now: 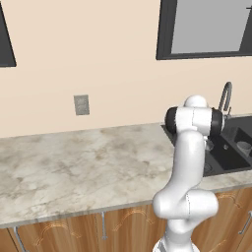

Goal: Move any existing items from the left basin to the right basin for drying. Then move the measuring cup from the counter to the left basin of the sink for washing.

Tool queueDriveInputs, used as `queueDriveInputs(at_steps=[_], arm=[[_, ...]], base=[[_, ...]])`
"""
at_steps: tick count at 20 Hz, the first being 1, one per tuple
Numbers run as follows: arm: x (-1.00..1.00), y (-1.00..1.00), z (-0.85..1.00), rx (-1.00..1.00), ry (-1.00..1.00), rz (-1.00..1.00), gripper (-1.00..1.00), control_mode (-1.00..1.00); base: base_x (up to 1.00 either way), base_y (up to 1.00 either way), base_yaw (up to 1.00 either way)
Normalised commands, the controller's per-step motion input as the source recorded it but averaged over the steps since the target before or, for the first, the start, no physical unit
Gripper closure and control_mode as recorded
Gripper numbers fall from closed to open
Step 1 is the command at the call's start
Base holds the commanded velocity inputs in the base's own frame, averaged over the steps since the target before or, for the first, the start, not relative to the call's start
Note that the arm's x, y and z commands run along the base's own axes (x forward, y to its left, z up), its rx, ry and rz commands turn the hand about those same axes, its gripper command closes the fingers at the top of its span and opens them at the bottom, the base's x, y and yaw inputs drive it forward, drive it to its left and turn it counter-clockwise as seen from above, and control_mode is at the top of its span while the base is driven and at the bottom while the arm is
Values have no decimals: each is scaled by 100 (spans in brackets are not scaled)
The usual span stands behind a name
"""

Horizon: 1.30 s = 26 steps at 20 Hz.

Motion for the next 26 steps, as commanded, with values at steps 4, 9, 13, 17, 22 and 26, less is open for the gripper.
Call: queueDriveInputs(at_steps=[4, 9, 13, 17, 22, 26], arm=[[19, -12, -48, 0, 0, 0, 100, -100], [17, -13, -43, 0, 0, 0, 100, -100], [12, -6, -34, 1, 0, 0, 100, -100], [11, 0, -31, 2, 0, 0, 100, -100], [10, 0, -34, 2, 0, 0, 100, -100], [8, 0, -34, 0, 0, 0, 100, -100]], base=[[0, 0, 0], [0, 0, 0], [0, 0, 0], [0, 0, 0], [0, 0, 0], [0, 0, 0]])
